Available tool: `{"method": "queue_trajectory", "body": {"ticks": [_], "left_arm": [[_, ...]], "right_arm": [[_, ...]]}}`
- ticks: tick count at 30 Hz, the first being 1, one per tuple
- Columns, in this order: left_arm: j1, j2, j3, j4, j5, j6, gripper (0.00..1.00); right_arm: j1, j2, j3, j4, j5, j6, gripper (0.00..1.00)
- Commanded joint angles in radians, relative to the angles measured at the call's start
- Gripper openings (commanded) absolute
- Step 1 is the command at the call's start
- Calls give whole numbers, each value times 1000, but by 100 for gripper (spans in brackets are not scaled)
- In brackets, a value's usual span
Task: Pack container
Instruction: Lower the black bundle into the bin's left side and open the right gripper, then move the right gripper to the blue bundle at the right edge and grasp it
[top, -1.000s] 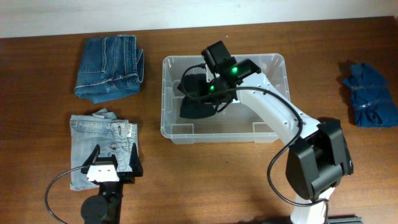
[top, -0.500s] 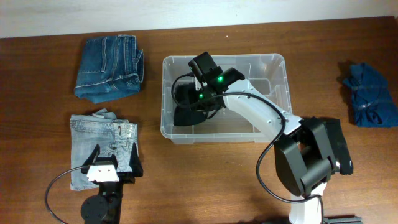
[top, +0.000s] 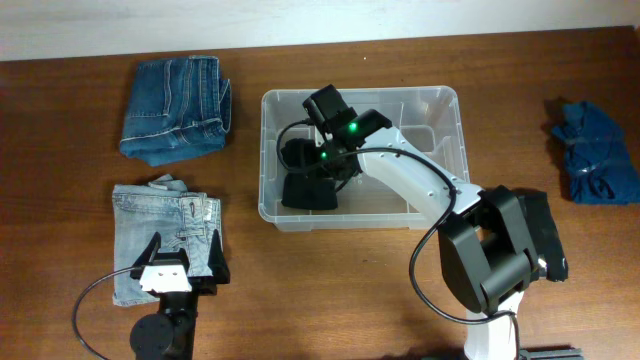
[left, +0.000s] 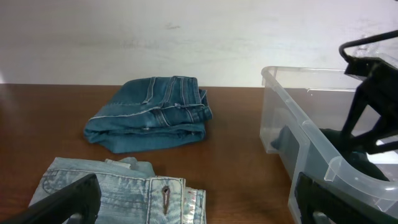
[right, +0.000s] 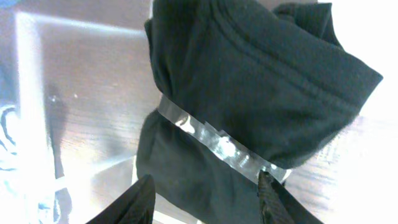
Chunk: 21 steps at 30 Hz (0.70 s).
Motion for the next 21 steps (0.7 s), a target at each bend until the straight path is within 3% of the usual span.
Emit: {"method": "queue_trajectory", "body": {"ticks": [1,8,14,17,19,21], "left_arm": [[-3,-6,-4,-4,1,19,99],[-3,-6,-4,-4,1,19,99],[-3,-6,-4,-4,1,19,99],[-3,-6,-4,-4,1,19,99],[-3,-6,-4,-4,1,19,99],[-3,-6,-4,-4,1,19,99]], "right_arm": [[-34,-15,59,-58,31,-48,46],[-175,-96,402,-407,158,-142,57],[-413,-108,777,-705,258,-272,64],[-523,-108,839,-774,317,-372,68],[-586,-105,836,-821,447,-380,71],[-636,-101,803,-819,455,-372,74]]}}
